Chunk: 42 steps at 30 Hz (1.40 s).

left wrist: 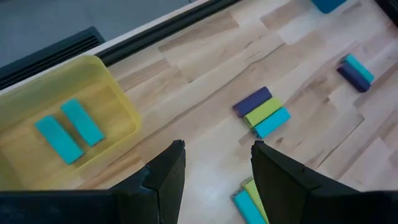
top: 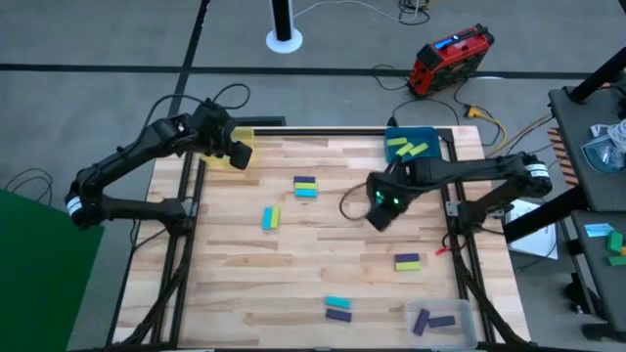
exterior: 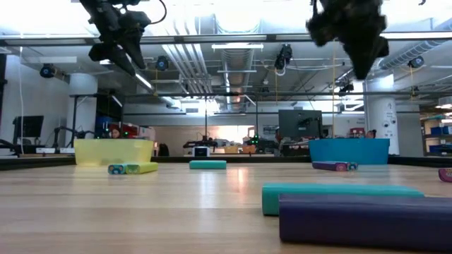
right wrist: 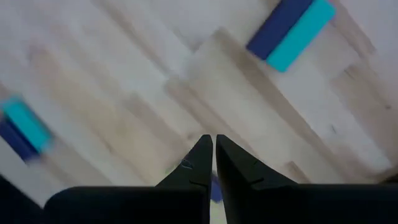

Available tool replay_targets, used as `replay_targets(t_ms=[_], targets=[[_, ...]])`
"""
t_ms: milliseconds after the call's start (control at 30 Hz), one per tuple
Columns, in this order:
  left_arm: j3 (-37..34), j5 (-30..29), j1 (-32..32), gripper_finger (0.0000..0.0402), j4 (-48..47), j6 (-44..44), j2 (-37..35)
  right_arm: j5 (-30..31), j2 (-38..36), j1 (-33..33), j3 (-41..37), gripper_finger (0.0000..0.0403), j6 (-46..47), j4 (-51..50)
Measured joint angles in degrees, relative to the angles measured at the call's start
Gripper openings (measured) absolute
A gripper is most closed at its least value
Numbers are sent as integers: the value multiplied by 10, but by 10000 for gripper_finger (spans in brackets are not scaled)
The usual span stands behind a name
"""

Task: Sort blocks
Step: Put the blue block into the transparent bin

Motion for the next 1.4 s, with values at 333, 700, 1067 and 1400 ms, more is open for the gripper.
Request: replay_targets(t_ms=[333,700,1067,1400], targets=[[0,0,0,162,7,-2,13,24,6,-97,-58,13,123,193],[0,-1,0,162,20,7,37,56,109,-110,-62,91,137,203],[0,-1,0,162,19,14,40,53,221,-140,-62,182,98,190],[0,-2,0,162,15,14,29,55,229,-140,-61,185,74,202]])
